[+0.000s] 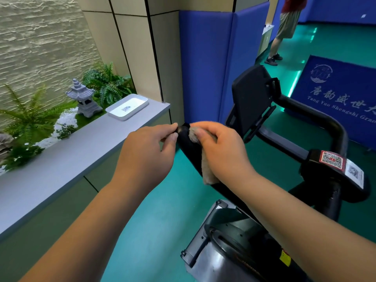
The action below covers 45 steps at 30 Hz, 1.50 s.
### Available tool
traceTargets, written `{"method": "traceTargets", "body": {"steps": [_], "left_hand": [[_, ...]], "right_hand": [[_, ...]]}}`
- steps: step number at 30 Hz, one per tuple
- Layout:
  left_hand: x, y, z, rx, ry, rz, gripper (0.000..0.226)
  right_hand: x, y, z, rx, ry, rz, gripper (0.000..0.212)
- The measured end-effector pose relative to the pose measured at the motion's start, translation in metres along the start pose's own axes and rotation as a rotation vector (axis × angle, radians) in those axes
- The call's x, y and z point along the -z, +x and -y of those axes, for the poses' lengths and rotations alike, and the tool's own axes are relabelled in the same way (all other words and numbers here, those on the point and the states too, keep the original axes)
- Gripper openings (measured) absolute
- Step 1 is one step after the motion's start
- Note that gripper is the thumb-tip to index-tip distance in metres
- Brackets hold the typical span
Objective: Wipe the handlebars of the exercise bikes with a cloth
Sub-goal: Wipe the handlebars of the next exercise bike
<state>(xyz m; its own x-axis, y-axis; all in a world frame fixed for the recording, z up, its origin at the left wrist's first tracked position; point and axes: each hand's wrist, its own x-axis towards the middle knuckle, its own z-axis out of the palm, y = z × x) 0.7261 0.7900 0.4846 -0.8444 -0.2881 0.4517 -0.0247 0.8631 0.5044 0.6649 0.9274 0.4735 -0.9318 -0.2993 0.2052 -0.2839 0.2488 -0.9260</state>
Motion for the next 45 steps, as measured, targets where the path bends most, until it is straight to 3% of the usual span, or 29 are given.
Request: {"method": "traceTargets", "body": {"steps": [12, 17, 26, 31, 39, 45], "left_hand": [[-0.001, 0.0, 0.002, -0.015, 0.027, 0.02, 0.03], [-0.002, 0.003, 0.002, -0.03, 0.054, 0.021, 0.031], [-0.008, -0.001, 0.009, -0.195, 0.144, -0.04, 0.035], [-0.01, -0.002, 0.012, -0.289, 0.217, -0.052, 0.043], [-0.016, -0.013, 0.008, -0.412, 0.236, -0.031, 0.04], [-0.024, -0.017, 0.003, -0.479, 0.297, 0.006, 0.036]], "right_hand": [[0.022, -0.032, -0.018, -0.037, -0.007, 0.022, 0.024], [0.006, -0.014, -0.003, 0.105, -0.001, -0.049, 0.015], [0.044, -0.039, -0.023, -0.056, -0.175, 0.153, 0.019], [0.026, -0.024, -0.012, 0.028, -0.1, 0.014, 0.008], [0.058, -0.039, -0.025, -0.085, -0.289, 0.227, 0.014], [0.036, -0.029, -0.024, -0.003, -0.176, 0.07, 0.011]]}}
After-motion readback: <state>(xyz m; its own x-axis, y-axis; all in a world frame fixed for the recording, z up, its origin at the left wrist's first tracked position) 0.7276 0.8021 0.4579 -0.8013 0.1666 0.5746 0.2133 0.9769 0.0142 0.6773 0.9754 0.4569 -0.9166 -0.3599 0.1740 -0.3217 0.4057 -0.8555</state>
